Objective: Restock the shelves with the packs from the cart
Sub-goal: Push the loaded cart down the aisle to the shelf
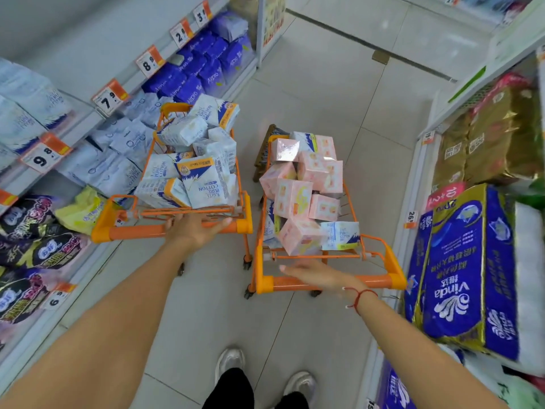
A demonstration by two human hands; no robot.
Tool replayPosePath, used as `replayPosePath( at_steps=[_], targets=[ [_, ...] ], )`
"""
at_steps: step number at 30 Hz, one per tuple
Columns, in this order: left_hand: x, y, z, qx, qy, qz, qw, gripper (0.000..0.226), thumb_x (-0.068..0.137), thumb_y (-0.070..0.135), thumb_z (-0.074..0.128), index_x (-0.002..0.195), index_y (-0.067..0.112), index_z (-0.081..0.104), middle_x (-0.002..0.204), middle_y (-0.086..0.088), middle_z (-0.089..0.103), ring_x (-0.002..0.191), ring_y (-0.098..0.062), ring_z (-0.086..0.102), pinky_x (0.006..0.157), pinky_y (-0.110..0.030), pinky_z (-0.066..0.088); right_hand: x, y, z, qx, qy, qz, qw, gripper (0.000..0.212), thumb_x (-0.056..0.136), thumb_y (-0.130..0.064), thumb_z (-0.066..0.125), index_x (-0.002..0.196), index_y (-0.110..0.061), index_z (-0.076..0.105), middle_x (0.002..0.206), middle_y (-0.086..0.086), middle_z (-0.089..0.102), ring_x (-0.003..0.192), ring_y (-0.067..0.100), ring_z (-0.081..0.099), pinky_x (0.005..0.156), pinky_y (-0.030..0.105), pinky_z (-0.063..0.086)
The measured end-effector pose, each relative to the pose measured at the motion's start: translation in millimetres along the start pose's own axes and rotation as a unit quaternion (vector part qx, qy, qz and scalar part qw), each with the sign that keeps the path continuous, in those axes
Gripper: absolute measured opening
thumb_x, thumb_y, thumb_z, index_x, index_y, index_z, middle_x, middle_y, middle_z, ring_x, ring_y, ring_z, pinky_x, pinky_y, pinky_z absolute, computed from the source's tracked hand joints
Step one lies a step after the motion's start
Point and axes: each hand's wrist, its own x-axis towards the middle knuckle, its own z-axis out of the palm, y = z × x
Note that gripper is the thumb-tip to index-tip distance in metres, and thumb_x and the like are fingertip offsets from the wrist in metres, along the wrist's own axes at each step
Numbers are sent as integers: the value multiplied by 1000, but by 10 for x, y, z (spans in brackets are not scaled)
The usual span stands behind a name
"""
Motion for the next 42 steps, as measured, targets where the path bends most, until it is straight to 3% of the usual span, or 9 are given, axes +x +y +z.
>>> replayPosePath(
  at_steps=[4,10,13,18,21,24,27,31,42],
  targets=[
    [-383,299,99,-2,245,187,951,36,90,41,56,115,15,59,117,-6,58,113,-29,49,93,-41,38,-199,399,-282,6,108,-45,993,36,91,-57,45,107,-30,61,114,-7,62,105,13,54,99,32,41],
    [-981,822,640,174,-135,351,910,53,94,53,40,137,22,41,136,1,48,130,-20,37,111,-38,18,-373,870,-205,-295,107,2,950,50,85,-72,34,102,-26,45,114,0,52,113,21,45,102,39,30],
    [-1082,689,897,204,-132,347,906,44,99,43,33,136,20,35,129,-1,49,130,-20,38,115,-41,-11,-357,895,-195,-292,52,11,955,52,86,-72,33,105,-26,47,118,0,53,114,22,47,96,41,32],
    [-1287,642,909,150,-212,327,909,33,102,41,26,123,24,44,98,7,48,116,-16,47,117,-41,-11,-901,694,-180,-239,-66,54,967,51,89,-67,30,101,-19,40,124,7,51,116,28,46,103,44,32],
    [-1424,647,999,140,-215,339,905,31,101,41,28,117,24,48,94,10,49,110,-14,51,117,-38,-11,-1690,108,-314,-214,-78,106,968,37,104,-21,25,68,-13,26,138,19,44,119,22,44,80,19,29],
    [-1579,683,1169,118,-199,365,902,32,101,43,29,116,24,50,98,6,56,106,-12,52,112,-31,-14,-629,2093,-35,-207,-75,158,963,48,89,-58,50,72,-18,30,96,7,56,85,12,40,66,16,36],
    [-1716,818,1342,120,-190,383,896,45,97,54,22,117,26,51,100,5,59,106,-12,53,113,-31,-12,256,3872,476,-99,-63,19,993,95,27,-103,44,96,-38,37,110,-10,48,92,9,38,95,31,38],
    [-1733,1061,1509,126,-203,385,891,48,95,57,23,116,26,53,103,4,61,113,-14,50,116,-34,-4,-1038,1966,70,-132,-30,61,989,38,88,-71,27,102,-37,38,109,-6,47,123,22,40,111,48,16],
    [-1023,1925,1169,233,-39,494,837,85,84,63,-10,109,22,60,99,4,58,107,-18,53,116,-33,1,-764,2024,-515,-93,116,54,987,46,90,-68,25,97,-28,49,101,-5,51,114,22,44,98,43,25]
  ],
)
